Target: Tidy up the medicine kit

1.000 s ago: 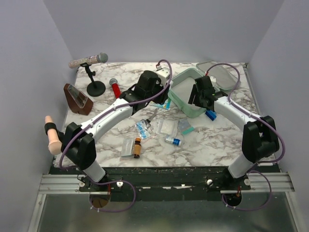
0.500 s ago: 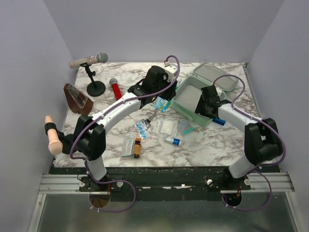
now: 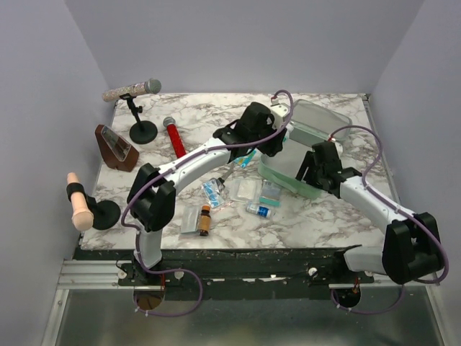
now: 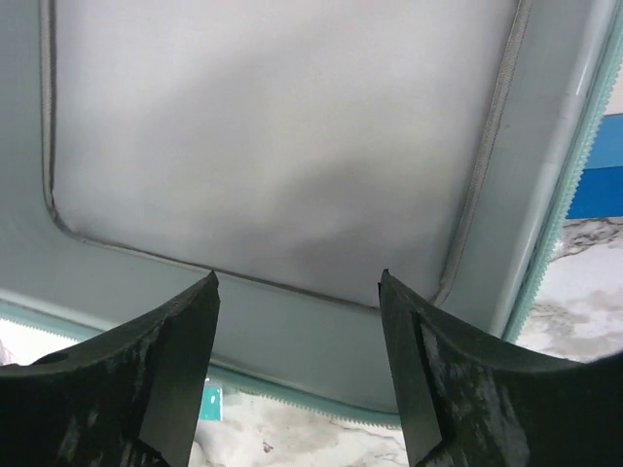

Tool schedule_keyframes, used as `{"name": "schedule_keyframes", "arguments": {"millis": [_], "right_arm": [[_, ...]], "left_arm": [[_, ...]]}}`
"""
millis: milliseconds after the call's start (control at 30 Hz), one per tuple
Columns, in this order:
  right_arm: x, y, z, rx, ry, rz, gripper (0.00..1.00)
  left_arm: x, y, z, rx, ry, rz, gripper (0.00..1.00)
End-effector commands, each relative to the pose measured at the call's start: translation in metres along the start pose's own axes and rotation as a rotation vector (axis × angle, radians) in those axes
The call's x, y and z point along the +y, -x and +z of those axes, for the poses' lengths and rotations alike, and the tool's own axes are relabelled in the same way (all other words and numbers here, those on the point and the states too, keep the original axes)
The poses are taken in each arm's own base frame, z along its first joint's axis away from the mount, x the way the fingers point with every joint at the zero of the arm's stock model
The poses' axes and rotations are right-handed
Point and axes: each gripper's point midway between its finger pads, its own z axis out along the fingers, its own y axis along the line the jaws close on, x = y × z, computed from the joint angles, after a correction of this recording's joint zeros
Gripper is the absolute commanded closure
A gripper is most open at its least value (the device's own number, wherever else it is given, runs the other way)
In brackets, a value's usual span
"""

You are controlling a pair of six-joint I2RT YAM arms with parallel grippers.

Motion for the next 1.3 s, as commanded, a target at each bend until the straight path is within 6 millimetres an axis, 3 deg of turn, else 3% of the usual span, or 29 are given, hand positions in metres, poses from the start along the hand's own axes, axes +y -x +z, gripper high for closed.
{"name": "schedule_keyframes", "arguments": {"millis": [0,100,267,500,667,833,1033,1167,1267], "right_arm": [[-0.008,0.000,-0.019,-0.004,-0.015,0.001,0.20],[-0.005,0.018,-0.039,-0.066,0.012,0.005,0.16],[0.000,0.030,-0.066,-0.120,0.070,0.010,0.15],[0.001,0.028,-0.094,-0.160,0.154,0.002,0.15],[-0.002,0.023,-0.104,-0.184,0.184,0.006,0.15],[-0.006,0.020,-0.106,-0.187,0.181,-0.003,0.14],[-0.006,0.020,-0.108,-0.190,0.188,-0.009,0.14],[-0.007,0.020,-0.107,-0.192,0.184,-0.008,0.14],[-0.008,0.019,-0.107,-0.195,0.180,-0.006,0.14]], "left_arm": [[-0.010,-0.005,0.017,0.017,-0.007,-0.044,0.76],[-0.004,-0.016,0.033,0.054,0.032,-0.078,0.77],[0.007,-0.031,0.066,0.118,0.103,-0.106,0.78],[0.031,-0.043,0.104,0.174,0.228,-0.139,0.78],[0.045,-0.059,0.117,0.218,0.294,-0.155,0.76],[0.055,-0.071,0.123,0.232,0.339,-0.149,0.64],[0.064,-0.073,0.121,0.233,0.375,-0.136,0.34],[0.060,-0.057,0.115,0.196,0.364,-0.135,0.17],[0.054,-0.043,0.106,0.164,0.343,-0.137,0.12]]}}
